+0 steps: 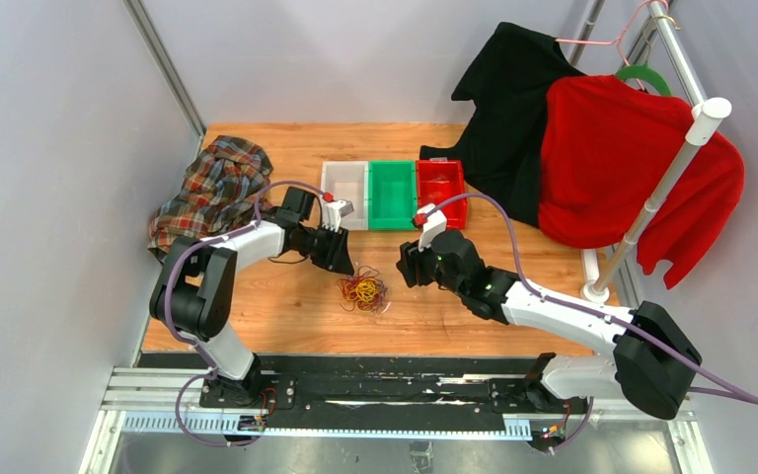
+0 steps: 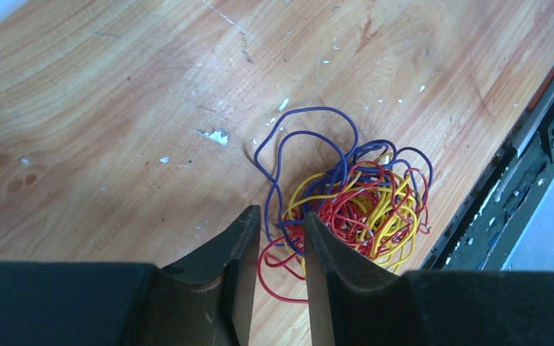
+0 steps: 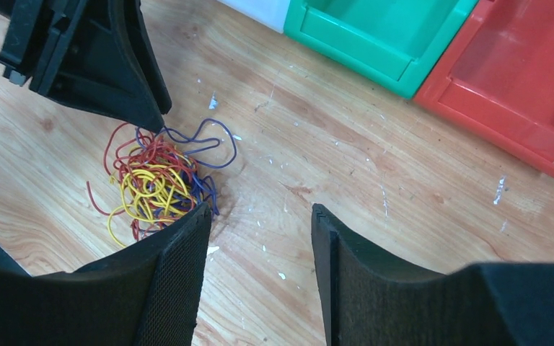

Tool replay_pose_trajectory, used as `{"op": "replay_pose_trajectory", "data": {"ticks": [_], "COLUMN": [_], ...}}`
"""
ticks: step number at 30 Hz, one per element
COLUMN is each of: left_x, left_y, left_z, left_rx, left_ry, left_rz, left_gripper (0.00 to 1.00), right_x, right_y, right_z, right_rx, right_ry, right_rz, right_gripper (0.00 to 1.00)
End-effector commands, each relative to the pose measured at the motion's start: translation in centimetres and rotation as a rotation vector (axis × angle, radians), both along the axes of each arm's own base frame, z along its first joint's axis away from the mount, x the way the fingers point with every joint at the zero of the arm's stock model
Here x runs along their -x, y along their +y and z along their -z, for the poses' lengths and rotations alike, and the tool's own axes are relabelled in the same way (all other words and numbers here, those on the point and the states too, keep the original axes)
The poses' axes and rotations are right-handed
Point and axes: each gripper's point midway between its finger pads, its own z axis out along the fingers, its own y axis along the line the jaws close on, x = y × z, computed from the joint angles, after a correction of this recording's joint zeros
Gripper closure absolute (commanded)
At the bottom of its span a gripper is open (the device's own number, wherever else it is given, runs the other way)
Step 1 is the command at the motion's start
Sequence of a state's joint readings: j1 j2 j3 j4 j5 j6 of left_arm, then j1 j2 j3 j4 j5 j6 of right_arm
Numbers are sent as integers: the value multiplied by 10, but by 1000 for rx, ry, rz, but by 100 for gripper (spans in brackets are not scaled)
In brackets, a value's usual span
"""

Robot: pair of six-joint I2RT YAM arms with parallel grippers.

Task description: Untangle the cables

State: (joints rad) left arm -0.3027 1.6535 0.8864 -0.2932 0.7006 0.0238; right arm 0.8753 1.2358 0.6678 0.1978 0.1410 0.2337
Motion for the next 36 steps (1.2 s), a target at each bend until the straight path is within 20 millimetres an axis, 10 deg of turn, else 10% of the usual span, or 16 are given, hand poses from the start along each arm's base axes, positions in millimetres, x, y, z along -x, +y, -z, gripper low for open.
{"op": "replay_pose_trajectory", "data": {"ticks": [1,22,36], "left_x": [5,19,35], "left_y": [-10,-7,-1], "left_z": [-11,-34,-121], "left_rx": [37,50,87], "left_ry": [6,14,-119], "left_rz": [34,25,30], "left_gripper": [68,99,99], "right_x": [1,1,8], "right_y": [-3,-1,62], "right_z": [3,-4,-57], "right_rx": [46,16,-176], "right_ry": [-4,-9,-139], "right_rz": [8,13,-121], "right_gripper": [47,54,27]}}
